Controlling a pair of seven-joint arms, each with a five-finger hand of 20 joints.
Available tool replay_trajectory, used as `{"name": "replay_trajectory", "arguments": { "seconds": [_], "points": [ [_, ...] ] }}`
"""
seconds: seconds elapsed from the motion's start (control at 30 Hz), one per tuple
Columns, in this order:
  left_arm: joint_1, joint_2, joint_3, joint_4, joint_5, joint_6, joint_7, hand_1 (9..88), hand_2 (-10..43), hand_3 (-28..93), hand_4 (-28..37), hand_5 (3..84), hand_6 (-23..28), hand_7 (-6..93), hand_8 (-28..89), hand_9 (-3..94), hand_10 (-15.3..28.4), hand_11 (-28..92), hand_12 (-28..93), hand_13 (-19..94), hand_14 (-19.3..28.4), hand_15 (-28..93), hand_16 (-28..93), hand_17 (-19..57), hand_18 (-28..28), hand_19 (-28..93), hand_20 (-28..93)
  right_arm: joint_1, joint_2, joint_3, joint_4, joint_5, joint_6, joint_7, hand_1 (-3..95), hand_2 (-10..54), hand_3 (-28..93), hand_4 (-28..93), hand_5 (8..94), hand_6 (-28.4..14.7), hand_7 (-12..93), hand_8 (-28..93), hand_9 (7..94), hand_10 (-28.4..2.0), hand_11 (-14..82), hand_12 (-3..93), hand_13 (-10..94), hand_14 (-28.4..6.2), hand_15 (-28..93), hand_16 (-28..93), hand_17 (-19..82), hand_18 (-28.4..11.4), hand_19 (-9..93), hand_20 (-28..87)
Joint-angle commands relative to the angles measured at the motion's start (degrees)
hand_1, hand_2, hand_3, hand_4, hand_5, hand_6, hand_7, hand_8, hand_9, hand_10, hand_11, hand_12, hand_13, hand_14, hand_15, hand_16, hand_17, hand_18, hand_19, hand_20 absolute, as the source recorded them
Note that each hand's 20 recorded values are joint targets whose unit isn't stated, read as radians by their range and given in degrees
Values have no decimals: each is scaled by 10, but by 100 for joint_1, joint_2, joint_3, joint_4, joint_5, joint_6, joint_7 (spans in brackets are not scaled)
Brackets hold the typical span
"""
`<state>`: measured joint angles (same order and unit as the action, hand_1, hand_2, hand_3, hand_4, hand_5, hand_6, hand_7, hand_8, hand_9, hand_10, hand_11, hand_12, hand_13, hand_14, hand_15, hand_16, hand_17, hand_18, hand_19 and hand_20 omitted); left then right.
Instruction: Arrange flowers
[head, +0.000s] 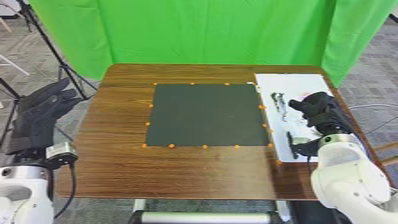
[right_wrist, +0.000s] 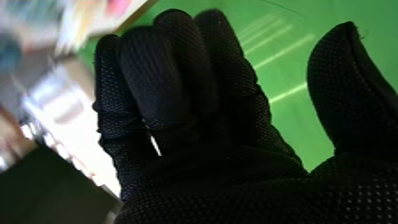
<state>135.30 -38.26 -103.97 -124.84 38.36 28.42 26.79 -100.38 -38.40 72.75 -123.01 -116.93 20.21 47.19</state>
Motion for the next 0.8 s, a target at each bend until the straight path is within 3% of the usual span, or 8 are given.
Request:
{"name": "replay_trajectory", "arguments": {
  "seconds": [0.03,0.07,0.1,0.13,0.17,0.4,0.43,0.8],
  "points": [
    [448,-546,-174,-233,485,-79,-130,250,43,813,-218,377,85,165,-109,336,192,354,71,213,253,601,-156,-107,207,551,47,-381,-25,388,-407,-624,-1232,372,223,78,739,-196,622,-98,367,-101,627,-211,559,241,652,-158,773,188,307,-279,907,-20],
    [515,-436,-158,-243,414,2,-38,250,43,813,-217,377,85,165,-110,336,192,354,71,213,253,601,-156,-107,207,551,47,-448,-56,477,-467,-649,-1473,411,224,78,736,-194,624,-97,383,-104,632,-211,566,245,658,-158,781,195,313,-279,916,-29],
    [523,-470,-155,-254,466,-5,-51,249,43,813,-216,377,85,165,-110,336,192,355,71,213,253,601,-156,-107,207,551,46,-518,-90,559,-519,-693,-1723,419,224,77,733,-193,628,-96,391,-105,639,-209,574,248,665,-159,787,200,318,-280,922,-33],
    [617,-365,-158,-270,362,69,58,249,43,814,-215,377,85,165,-110,336,192,355,71,213,253,601,-157,-107,207,551,46,-581,-110,622,-562,-719,-1937,419,226,77,730,-192,631,-95,404,-105,644,-208,583,254,672,-153,795,208,325,-279,927,-34],
    [598,-469,-165,-281,455,29,5,250,43,813,-215,377,85,165,-110,336,192,355,71,213,253,601,-157,-107,207,551,46,-617,-142,668,-588,-730,-2101,410,227,76,727,-190,634,-96,414,-105,648,-208,592,260,677,-152,804,214,332,-280,929,-27],
    [663,-417,-115,-278,338,128,143,251,43,813,-214,377,86,165,-110,337,193,358,70,213,253,604,-157,-106,207,552,45,-656,-179,729,-638,-613,-2533,549,230,75,717,-187,643,-95,451,-109,666,-204,615,277,693,-151,825,234,348,-281,932,5],
    [750,-373,-118,-295,277,157,244,251,43,813,-214,377,86,166,-110,337,193,358,70,214,254,605,-157,-106,207,552,45,-658,-180,726,-652,-612,-2624,587,231,74,715,-187,643,-94,459,-110,668,-204,618,279,695,-151,828,236,350,-281,932,12],
    [835,-354,-67,-324,203,232,361,252,43,813,-213,378,87,166,-110,337,192,361,69,213,253,606,-160,-106,207,555,44,-851,-362,878,-722,-395,-3714,817,236,71,707,-183,651,-99,463,-114,671,-208,617,288,698,-156,831,244,354,-283,932,28]
  ]
}}
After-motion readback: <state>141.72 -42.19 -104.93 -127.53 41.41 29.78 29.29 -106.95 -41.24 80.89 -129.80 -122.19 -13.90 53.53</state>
